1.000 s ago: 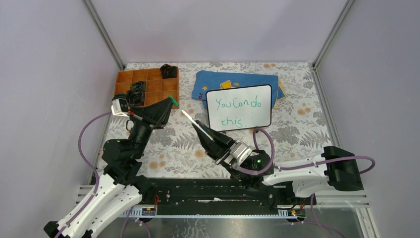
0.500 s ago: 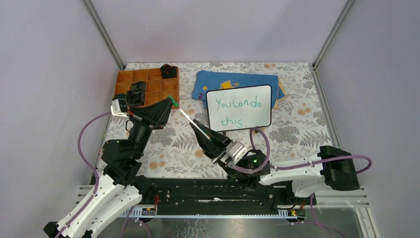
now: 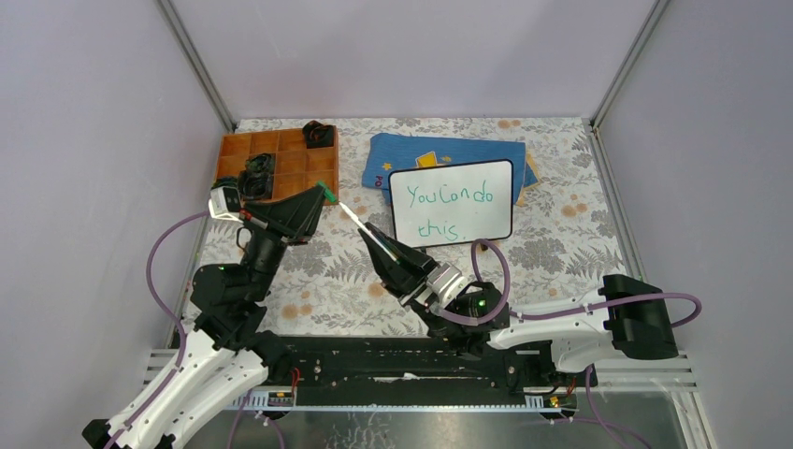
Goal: Write a sentence on the whiteboard
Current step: Close the whiteboard marker at the center of the board.
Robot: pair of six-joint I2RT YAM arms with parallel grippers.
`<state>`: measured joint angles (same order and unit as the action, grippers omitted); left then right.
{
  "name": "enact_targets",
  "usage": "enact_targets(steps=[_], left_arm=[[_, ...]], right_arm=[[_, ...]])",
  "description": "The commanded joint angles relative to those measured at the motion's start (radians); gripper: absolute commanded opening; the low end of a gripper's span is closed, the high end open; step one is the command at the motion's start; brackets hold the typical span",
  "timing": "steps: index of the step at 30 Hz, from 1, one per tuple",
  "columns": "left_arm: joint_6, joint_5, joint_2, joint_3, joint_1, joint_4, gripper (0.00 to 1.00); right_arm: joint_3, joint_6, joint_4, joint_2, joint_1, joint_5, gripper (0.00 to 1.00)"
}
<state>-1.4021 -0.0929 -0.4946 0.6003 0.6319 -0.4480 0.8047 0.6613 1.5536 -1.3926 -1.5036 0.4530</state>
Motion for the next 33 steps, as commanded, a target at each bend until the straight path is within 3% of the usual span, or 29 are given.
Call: enact_targets(steps=[1, 33], left_arm=[[0.015, 0.015, 0.014, 0.003, -0.008, 0.002, 0.0], [0.017, 0.017, 0.02, -0.005, -0.008, 0.015, 0.0]], right_arm=[[0.045, 0.017, 0.152, -0.002, -0.003, 0.009, 0.0], [0.047, -0.015, 0.158, -0.004, -0.003, -0.021, 0.0]])
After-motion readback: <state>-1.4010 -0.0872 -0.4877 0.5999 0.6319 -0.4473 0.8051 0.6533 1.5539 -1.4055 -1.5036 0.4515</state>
